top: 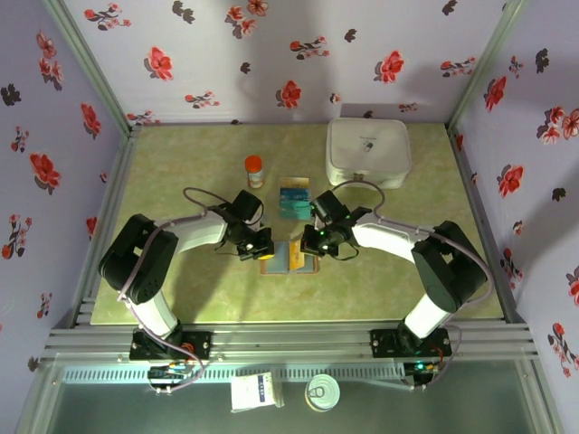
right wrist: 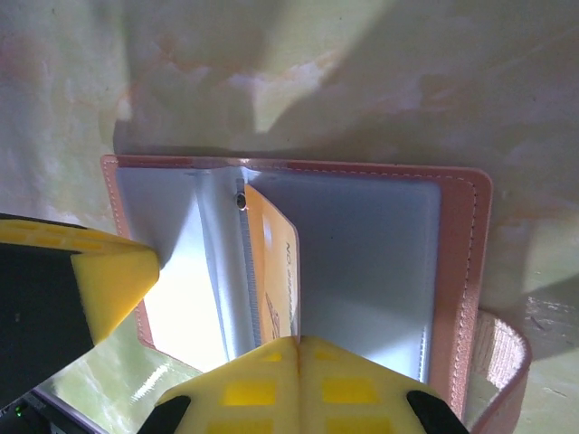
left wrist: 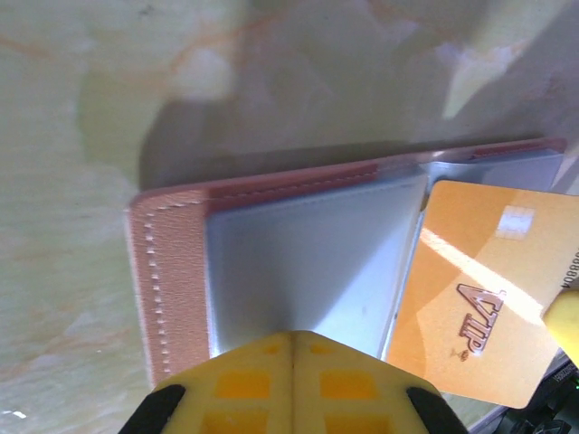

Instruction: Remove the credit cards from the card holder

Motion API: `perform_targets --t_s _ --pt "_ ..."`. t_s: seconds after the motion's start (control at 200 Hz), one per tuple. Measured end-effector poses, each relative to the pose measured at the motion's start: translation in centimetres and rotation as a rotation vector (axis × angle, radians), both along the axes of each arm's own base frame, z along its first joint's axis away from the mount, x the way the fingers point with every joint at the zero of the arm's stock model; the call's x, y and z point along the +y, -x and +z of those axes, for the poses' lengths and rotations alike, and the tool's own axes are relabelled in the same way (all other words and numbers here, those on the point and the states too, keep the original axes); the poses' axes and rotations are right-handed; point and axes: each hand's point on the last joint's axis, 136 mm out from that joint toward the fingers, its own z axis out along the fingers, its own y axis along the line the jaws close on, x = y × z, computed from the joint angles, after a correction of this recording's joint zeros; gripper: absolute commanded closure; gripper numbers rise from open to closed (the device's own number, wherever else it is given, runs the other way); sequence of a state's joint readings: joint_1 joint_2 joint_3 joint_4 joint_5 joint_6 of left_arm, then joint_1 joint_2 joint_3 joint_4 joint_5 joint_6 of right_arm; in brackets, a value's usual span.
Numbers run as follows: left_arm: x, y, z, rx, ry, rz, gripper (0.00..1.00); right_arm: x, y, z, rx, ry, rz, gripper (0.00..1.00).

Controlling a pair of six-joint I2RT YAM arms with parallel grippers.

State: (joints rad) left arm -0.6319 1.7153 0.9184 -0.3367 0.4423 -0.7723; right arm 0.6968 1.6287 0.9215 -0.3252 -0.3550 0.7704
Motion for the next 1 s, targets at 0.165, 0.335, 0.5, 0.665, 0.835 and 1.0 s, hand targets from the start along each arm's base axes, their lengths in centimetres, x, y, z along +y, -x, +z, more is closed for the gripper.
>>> perform_targets --t_s 0.165,0.335,0.5,0.665,0.835,1.0 --pt "-0.5 0.1 0.0 -0.004 0.009 -0.01 1.0 0.3 -0.2 0.2 -0.009 -0.008 0.002 0.95" --pt "-0.4 0.1 -0.1 -0.004 0.007 -0.007 1.0 0.1 -0.3 0.5 -0.008 0.007 0.003 0.96" --pt "0.4 -0.3 -0.1 -0.001 0.005 0.017 0.99 -0.1 -1.1 3.0 -0.08 0.038 0.056 1.0" --pt "1.2 -1.0 0.1 -0.009 0.01 0.044 0.96 -0.6 -2.8 6.6 -0.234 0.13 0.22 1.0" --pt "1.3 -1.4 1.0 -0.036 0.025 0.043 0.92 -2.0 -3.9 8.9 -0.414 0.249 0.464 1.0" --pt "1.8 -1.9 2.1 -0.07 0.044 0.051 0.89 -2.4 -5.2 10.7 -0.568 0.329 0.753 1.0"
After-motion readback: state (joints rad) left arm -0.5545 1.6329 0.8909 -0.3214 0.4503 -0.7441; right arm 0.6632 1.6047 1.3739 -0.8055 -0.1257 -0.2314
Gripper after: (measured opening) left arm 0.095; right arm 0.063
